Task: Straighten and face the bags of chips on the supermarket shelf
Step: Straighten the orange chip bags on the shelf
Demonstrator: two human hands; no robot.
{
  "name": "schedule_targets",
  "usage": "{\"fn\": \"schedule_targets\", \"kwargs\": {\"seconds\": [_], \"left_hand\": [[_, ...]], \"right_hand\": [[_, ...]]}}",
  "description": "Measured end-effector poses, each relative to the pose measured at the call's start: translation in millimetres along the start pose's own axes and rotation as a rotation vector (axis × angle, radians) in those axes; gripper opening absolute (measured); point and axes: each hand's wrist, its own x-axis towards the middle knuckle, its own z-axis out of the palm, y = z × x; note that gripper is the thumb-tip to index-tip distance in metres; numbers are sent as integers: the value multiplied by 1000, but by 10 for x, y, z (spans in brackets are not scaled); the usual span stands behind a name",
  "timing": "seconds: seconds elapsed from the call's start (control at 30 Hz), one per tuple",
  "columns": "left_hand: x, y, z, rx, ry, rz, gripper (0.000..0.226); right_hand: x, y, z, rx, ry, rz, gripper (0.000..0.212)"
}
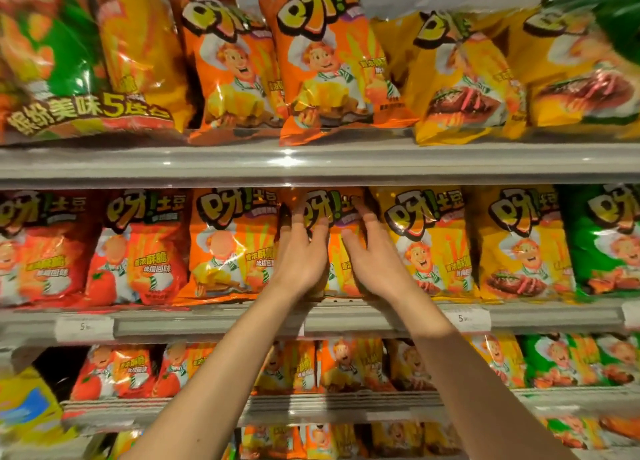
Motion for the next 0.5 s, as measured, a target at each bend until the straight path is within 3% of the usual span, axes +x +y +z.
{"fn": "schedule_targets", "kwargs": {"seconds": [0.3,0.5], "left_hand": [[110,3,39,40,67,15,59],[172,-15,29,-12,34,-84,69]], "right_hand": [[92,87,63,47,-28,29,62],[38,77,41,166,-8,26,65]]}}
